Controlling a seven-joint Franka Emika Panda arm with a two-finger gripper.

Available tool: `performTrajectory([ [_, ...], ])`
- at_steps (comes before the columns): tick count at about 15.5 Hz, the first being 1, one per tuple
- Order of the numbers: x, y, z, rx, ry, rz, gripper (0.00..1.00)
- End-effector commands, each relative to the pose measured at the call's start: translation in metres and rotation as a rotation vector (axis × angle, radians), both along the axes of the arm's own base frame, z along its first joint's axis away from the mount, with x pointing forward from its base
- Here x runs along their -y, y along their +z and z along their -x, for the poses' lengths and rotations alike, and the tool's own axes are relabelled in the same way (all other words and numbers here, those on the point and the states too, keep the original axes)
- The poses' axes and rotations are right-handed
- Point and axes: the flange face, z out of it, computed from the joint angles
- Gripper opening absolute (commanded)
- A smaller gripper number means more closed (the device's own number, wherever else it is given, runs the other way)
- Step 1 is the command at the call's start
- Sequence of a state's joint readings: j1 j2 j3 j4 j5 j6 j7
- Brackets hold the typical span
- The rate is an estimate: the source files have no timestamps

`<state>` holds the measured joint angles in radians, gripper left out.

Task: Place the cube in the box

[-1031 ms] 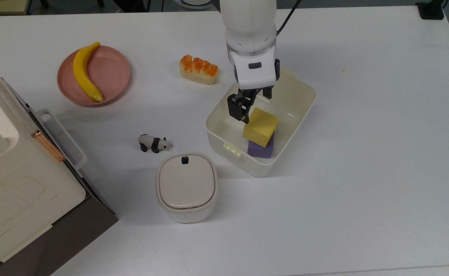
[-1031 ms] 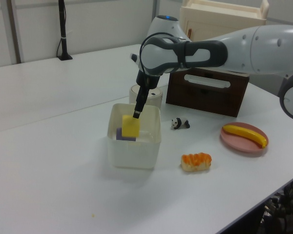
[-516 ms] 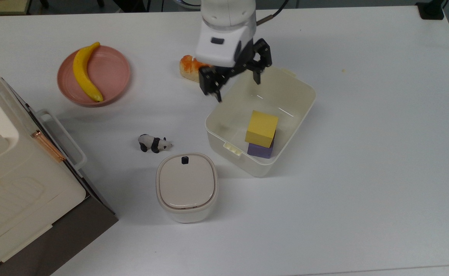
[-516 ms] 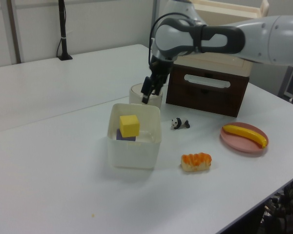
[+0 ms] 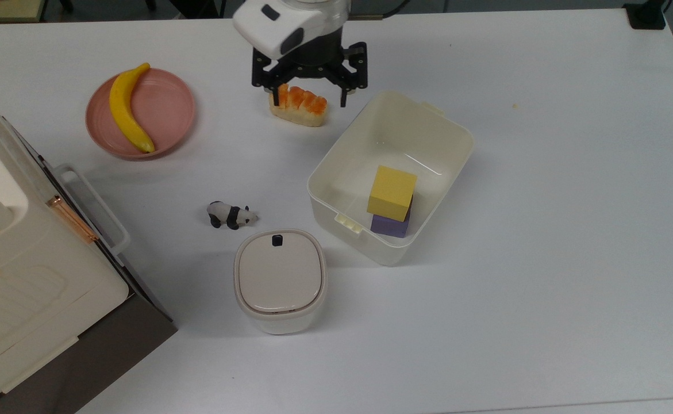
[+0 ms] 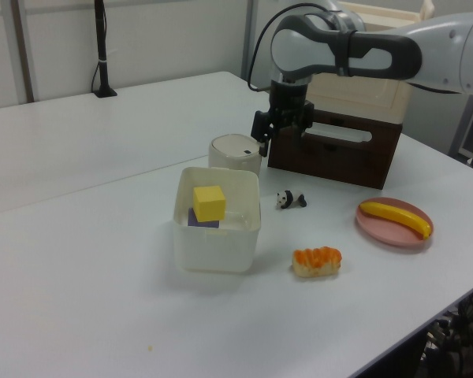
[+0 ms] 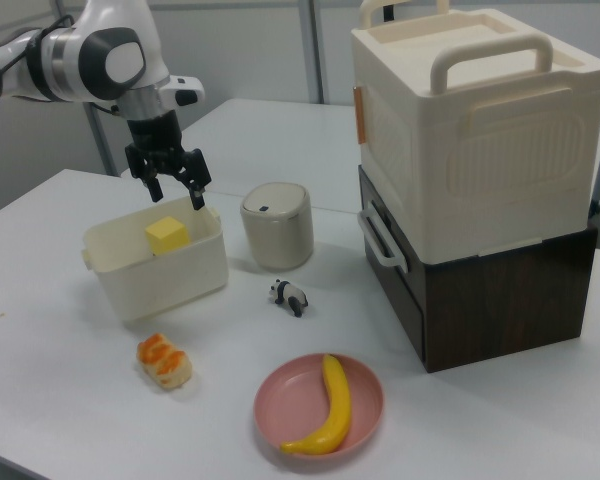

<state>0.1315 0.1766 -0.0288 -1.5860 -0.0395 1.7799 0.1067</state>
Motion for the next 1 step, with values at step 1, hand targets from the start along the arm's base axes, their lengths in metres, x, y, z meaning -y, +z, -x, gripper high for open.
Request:
performTrajectory([
  [1, 0.0073, 0.0076, 0.0135, -0.013, -0.042, 0.012, 1.0],
])
